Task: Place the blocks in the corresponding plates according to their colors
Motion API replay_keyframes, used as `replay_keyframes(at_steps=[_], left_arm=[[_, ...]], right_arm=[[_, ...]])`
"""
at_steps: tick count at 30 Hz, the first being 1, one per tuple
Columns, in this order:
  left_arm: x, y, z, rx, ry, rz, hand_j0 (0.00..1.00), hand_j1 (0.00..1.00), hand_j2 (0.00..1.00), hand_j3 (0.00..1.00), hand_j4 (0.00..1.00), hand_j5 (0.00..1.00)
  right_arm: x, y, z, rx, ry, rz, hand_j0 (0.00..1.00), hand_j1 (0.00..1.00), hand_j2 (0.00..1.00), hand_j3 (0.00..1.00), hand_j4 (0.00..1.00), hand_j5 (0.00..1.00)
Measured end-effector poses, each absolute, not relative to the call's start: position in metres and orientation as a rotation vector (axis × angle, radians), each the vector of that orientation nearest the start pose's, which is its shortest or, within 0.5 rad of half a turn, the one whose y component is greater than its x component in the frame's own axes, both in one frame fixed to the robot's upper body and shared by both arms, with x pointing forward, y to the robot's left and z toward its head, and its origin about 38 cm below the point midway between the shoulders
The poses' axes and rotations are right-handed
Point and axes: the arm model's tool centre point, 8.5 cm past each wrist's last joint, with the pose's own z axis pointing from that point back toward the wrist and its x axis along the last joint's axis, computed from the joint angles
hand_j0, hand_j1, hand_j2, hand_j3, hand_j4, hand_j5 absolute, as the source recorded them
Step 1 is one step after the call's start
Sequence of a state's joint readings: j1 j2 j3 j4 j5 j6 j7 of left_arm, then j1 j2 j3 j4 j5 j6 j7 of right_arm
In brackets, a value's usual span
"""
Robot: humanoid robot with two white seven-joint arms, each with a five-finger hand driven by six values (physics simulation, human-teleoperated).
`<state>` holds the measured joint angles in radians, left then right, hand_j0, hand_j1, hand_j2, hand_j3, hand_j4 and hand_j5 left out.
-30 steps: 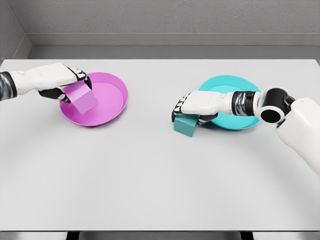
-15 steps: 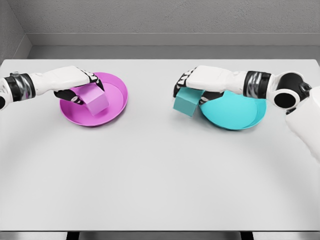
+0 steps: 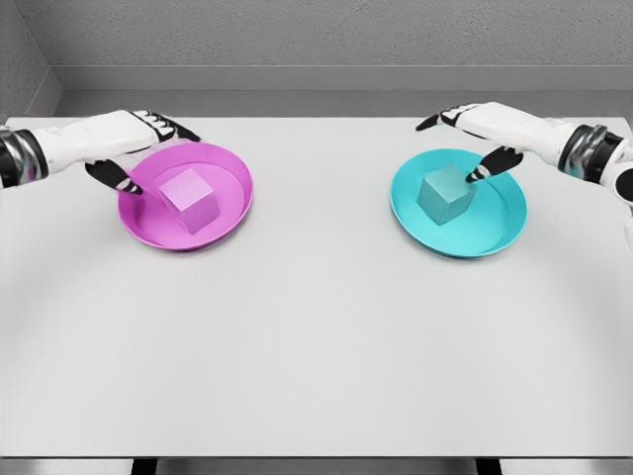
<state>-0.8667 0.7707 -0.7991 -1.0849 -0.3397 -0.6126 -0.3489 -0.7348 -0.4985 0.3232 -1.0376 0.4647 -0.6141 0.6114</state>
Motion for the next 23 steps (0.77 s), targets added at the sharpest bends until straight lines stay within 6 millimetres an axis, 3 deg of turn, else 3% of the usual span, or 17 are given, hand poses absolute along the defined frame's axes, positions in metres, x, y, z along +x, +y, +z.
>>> replay_keyframes(at_steps=[2, 5, 8, 14, 23], left_arm=[[0.491, 0.367, 0.233, 0.534, -1.416, -1.832, 1.0, 1.0, 1.0, 1.0, 1.0, 1.0], [0.472, 0.421, 0.245, 0.579, -1.372, -1.738, 1.0, 1.0, 1.0, 1.0, 1.0, 1.0], [0.453, 0.449, 0.231, 0.562, -1.313, -1.699, 1.0, 1.0, 1.0, 1.0, 1.0, 1.0], [0.447, 0.449, 0.235, 0.548, -1.33, -1.692, 1.0, 1.0, 1.0, 1.0, 1.0, 1.0], [0.443, 0.442, 0.218, 0.501, -1.32, -1.702, 1.0, 1.0, 1.0, 1.0, 1.0, 1.0]], right_arm=[[0.509, -0.328, 0.217, -0.428, -1.5, 1.663, 1.0, 1.0, 1.0, 1.0, 1.0, 1.0], [0.503, -0.355, 0.22, -0.469, -1.477, 1.626, 1.0, 1.0, 1.0, 1.0, 1.0, 1.0], [0.498, -0.373, 0.221, -0.496, -1.452, 1.612, 1.0, 1.0, 1.0, 1.0, 1.0, 1.0], [0.487, -0.4, 0.219, -0.529, -1.391, 1.609, 1.0, 1.0, 1.0, 1.0, 1.0, 1.0], [0.486, -0.404, 0.222, -0.539, -1.385, 1.611, 1.0, 1.0, 1.0, 1.0, 1.0, 1.0]])
